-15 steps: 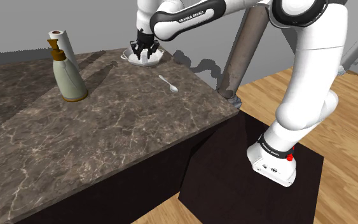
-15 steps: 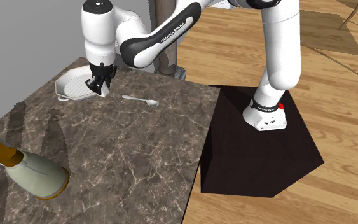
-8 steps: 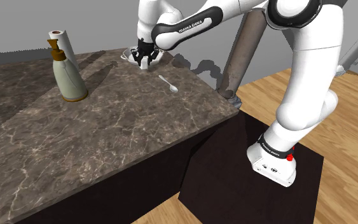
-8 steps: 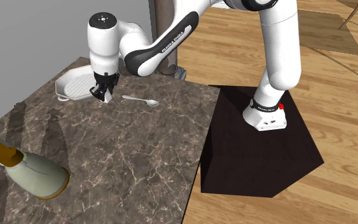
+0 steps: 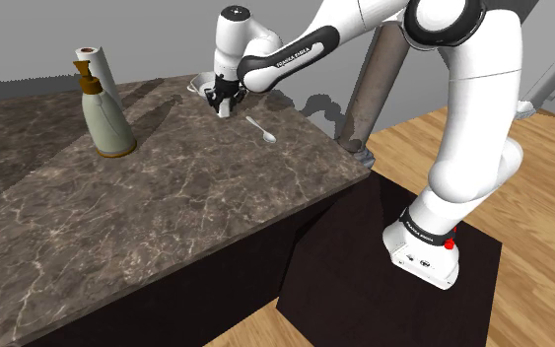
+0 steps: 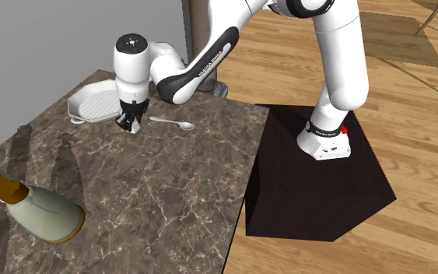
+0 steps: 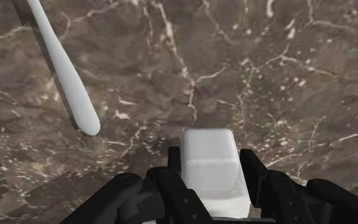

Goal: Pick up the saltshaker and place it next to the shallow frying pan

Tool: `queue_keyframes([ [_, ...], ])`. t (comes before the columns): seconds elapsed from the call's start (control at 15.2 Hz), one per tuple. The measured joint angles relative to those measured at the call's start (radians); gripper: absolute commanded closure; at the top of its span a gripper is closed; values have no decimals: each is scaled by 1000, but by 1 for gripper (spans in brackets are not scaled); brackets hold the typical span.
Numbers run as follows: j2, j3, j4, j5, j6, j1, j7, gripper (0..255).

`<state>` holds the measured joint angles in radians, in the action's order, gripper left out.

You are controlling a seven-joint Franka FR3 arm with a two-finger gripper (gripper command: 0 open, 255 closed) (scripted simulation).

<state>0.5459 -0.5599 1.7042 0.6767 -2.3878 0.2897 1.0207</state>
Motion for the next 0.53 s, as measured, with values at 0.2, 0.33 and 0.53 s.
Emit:
queue_keyframes([
  [0.2,18,13,8,20,-23,-9,18,255],
  [0.33,22,15,9,24,-27,-10,21,255],
  [0.53,23,16,10,25,-29,-10,23,255],
])
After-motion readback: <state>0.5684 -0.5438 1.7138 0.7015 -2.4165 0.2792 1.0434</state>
